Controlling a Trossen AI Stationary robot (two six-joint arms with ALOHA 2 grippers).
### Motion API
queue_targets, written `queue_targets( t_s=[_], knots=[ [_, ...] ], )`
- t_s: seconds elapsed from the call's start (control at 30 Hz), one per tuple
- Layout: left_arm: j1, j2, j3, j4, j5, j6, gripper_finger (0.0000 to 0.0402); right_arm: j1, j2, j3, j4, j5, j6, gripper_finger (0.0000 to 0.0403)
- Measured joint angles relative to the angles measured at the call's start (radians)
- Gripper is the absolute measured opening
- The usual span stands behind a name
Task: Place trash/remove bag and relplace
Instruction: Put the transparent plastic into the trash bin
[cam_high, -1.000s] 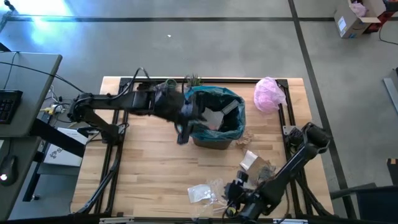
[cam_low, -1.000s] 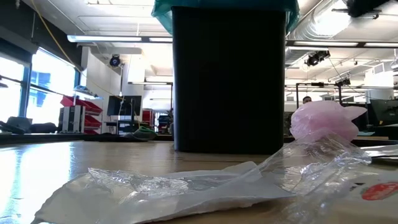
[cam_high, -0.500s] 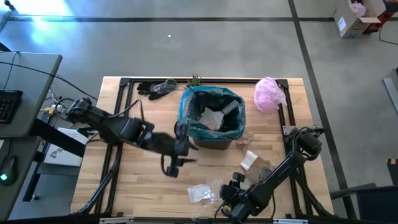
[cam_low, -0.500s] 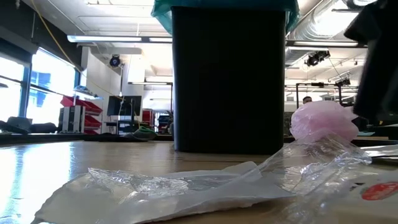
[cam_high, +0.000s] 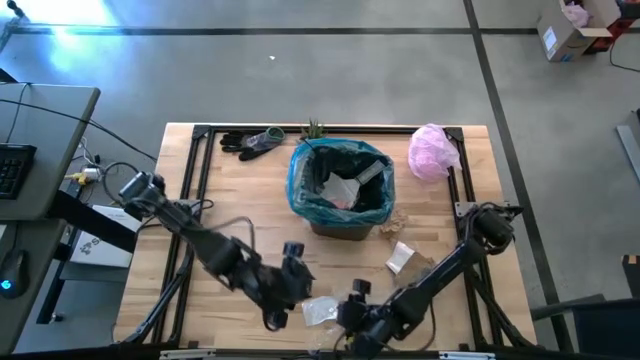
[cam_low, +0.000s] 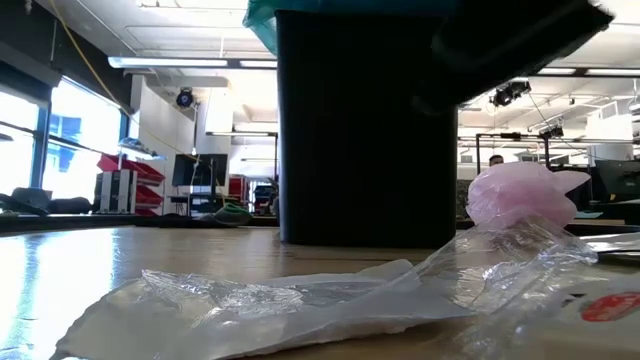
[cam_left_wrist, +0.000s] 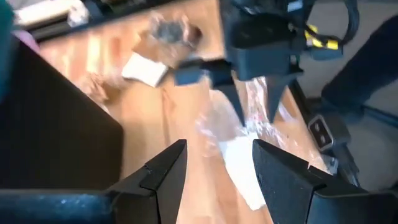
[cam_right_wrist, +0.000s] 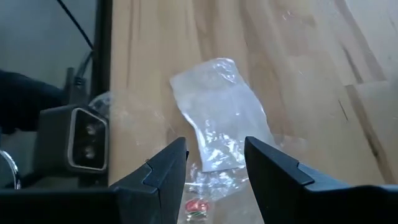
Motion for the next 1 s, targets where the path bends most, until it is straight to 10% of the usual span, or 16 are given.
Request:
queue_targets(
  t_s=[0.57,0.83,1.0],
  knots=[
    [-0.066,0.166,0.000,0.018,-0.037,-0.094,0.0165,-0.063,0.112,0.001,-0.074,-0.179,0.064,0.0147],
    [-0.063,0.167,0.000,0.019,-0.045,-0.077,0.0165,-0.067,0.116,0.010,-0.069,-0.173,0.055,0.0017],
    [-0.063,0.167,0.000,0.019,-0.052,-0.078,0.0165,-0.067,0.116,0.010,-0.069,-0.184,0.062,0.0004]
  ],
)
